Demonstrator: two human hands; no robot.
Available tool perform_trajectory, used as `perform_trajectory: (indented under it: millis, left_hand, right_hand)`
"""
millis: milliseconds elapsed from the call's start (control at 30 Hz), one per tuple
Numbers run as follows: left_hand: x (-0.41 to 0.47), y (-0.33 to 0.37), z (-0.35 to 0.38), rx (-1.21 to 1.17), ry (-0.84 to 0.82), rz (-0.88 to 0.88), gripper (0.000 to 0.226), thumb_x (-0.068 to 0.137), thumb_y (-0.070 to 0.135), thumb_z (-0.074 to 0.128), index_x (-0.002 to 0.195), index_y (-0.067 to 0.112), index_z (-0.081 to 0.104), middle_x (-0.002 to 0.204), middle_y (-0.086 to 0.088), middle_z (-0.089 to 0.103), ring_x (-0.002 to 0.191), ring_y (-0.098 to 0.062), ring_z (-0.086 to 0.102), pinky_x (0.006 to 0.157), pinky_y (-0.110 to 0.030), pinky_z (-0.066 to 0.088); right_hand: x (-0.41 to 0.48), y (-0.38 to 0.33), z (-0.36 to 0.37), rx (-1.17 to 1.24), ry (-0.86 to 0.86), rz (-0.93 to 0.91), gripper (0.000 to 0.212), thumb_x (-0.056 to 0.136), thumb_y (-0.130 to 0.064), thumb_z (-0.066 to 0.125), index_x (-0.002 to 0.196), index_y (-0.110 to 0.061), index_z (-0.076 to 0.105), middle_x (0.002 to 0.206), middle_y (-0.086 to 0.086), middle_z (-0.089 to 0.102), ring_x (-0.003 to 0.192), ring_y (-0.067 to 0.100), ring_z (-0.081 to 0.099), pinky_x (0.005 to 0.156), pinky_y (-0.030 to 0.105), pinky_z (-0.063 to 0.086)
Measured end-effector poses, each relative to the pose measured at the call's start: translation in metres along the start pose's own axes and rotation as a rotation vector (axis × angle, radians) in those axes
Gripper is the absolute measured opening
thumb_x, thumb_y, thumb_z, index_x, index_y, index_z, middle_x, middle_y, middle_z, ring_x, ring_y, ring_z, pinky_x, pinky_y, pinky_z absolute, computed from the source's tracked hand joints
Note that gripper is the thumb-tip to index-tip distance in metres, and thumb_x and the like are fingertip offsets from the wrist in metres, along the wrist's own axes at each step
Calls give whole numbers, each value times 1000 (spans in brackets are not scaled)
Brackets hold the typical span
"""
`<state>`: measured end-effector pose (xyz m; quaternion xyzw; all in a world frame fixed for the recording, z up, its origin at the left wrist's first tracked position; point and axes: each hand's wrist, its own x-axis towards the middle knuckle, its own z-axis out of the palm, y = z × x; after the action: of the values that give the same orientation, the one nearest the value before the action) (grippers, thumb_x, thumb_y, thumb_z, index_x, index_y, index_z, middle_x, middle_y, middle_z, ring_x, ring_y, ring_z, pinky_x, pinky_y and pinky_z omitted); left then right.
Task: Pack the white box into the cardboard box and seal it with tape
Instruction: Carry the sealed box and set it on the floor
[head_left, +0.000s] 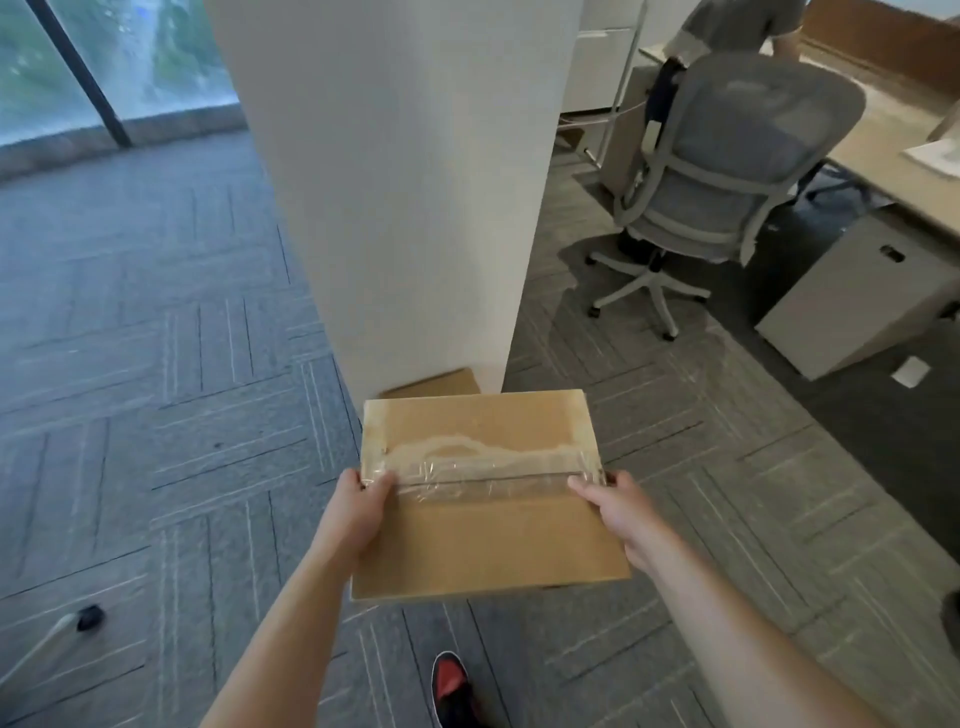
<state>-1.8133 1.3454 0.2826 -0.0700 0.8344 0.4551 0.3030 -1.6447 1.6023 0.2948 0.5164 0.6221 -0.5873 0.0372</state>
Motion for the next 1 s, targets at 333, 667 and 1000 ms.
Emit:
perform_trajectory:
  millis: [333, 667, 1000]
  left_hand:
    - [115, 38, 9, -176, -33, -77, 41, 94, 40, 56, 133, 28, 47, 121, 0, 63, 103, -22, 62, 97, -50, 48]
    - [240, -6, 76, -334, 94, -181, 40, 92, 32, 66, 124, 19, 47, 115, -3, 62, 100, -24, 63, 89, -49, 52]
    - [388, -62, 133, -577, 141, -24, 42, 94, 21, 62, 135, 29, 54, 117, 0, 69, 102, -22, 68, 77, -37, 54]
  right_hand:
    - [136, -80, 25, -44, -142, -103, 43, 83, -46, 74, 120, -27, 60, 115, -1, 68, 101, 23, 67, 91, 51, 56]
    - [327, -65, 71, 7, -375, -126, 51, 90, -26, 69, 133, -40, 46, 114, 0, 68, 101, 25, 67, 73, 39, 56]
    - [494, -27, 136, 34, -411, -213, 42, 90, -32, 69, 129, -28, 57, 117, 3, 69, 105, 27, 66, 80, 43, 55]
